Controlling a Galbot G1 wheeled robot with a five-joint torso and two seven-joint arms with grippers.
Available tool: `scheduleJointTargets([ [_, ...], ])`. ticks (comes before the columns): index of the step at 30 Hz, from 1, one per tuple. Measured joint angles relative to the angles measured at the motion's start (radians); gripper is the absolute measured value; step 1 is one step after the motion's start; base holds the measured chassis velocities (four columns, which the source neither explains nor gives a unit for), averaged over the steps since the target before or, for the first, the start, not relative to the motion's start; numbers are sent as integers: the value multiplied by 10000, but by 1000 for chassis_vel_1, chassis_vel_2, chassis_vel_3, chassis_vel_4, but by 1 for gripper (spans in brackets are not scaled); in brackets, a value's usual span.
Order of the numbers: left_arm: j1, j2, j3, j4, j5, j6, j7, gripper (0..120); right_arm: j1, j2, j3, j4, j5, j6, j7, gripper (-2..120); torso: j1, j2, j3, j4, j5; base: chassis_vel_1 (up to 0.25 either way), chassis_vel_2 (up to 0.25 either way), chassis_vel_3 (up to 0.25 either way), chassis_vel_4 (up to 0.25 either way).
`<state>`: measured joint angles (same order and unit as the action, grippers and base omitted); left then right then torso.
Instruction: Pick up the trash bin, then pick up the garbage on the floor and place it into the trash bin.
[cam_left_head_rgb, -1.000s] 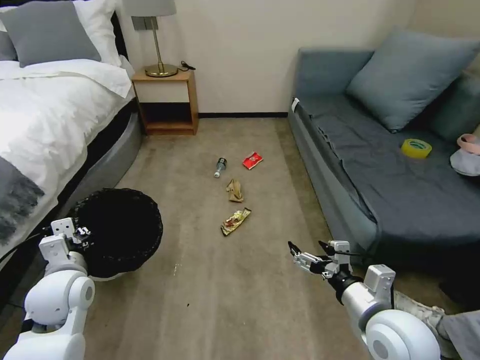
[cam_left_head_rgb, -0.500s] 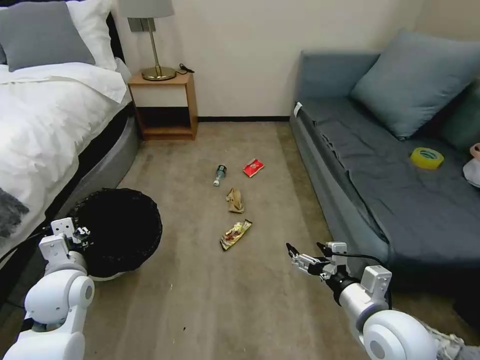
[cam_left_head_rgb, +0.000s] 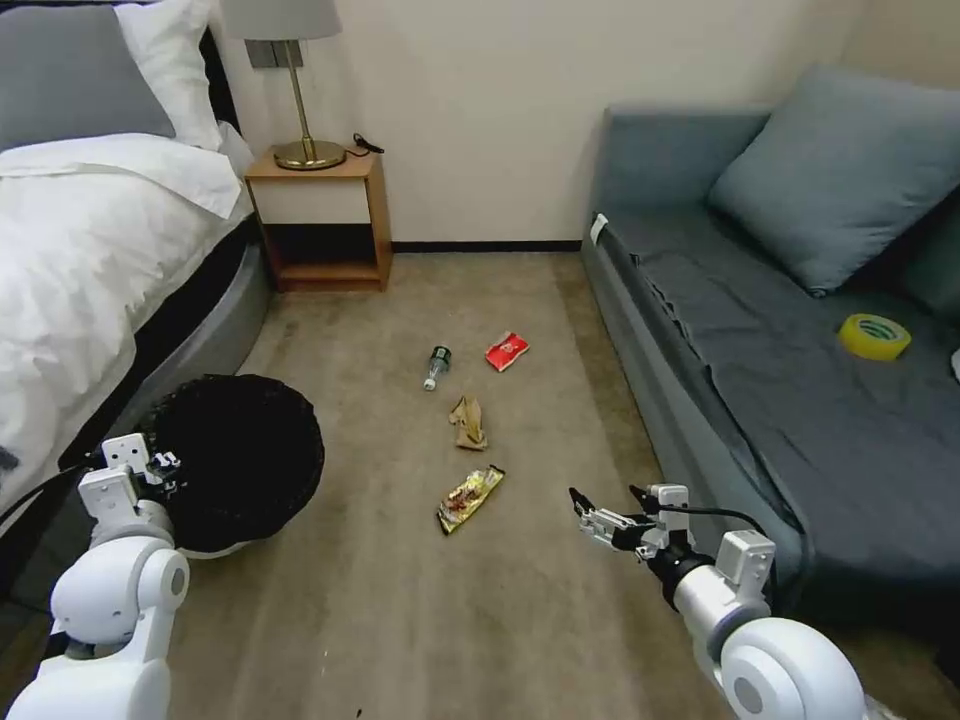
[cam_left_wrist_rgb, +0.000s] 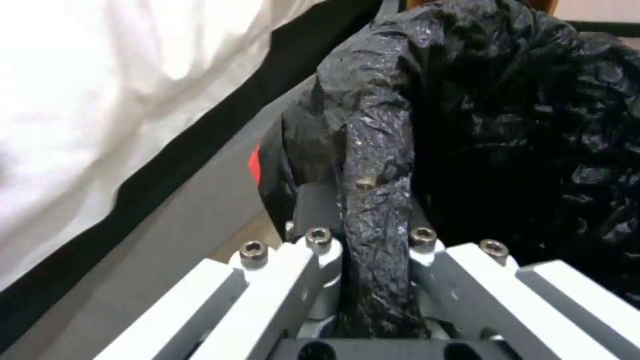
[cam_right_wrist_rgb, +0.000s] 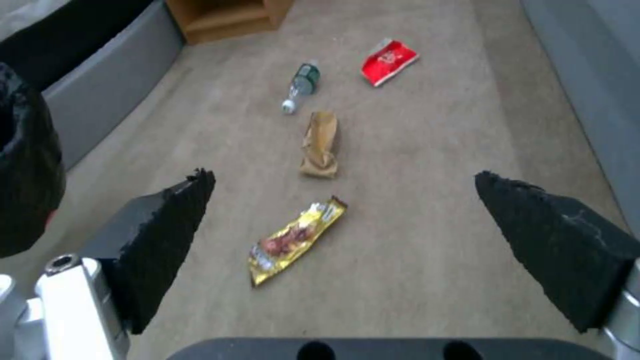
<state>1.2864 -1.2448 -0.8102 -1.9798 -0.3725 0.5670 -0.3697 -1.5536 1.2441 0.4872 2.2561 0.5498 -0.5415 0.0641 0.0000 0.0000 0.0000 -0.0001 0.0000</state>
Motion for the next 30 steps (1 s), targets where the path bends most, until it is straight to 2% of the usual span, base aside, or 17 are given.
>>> scheduleJointTargets([
  [20, 41, -100, 10, -51, 71, -10, -28, 4, 86, -147, -114, -85, 0, -24, -18, 100, 0, 0, 0, 2, -1, -141, 153, 147, -148],
  [30, 322, -356, 13, -319, 131, -27, -35, 4, 142, -402, -261, -132, 10, -57, -33, 100, 1, 0, 1, 0, 1, -149, 148, 152, -151],
])
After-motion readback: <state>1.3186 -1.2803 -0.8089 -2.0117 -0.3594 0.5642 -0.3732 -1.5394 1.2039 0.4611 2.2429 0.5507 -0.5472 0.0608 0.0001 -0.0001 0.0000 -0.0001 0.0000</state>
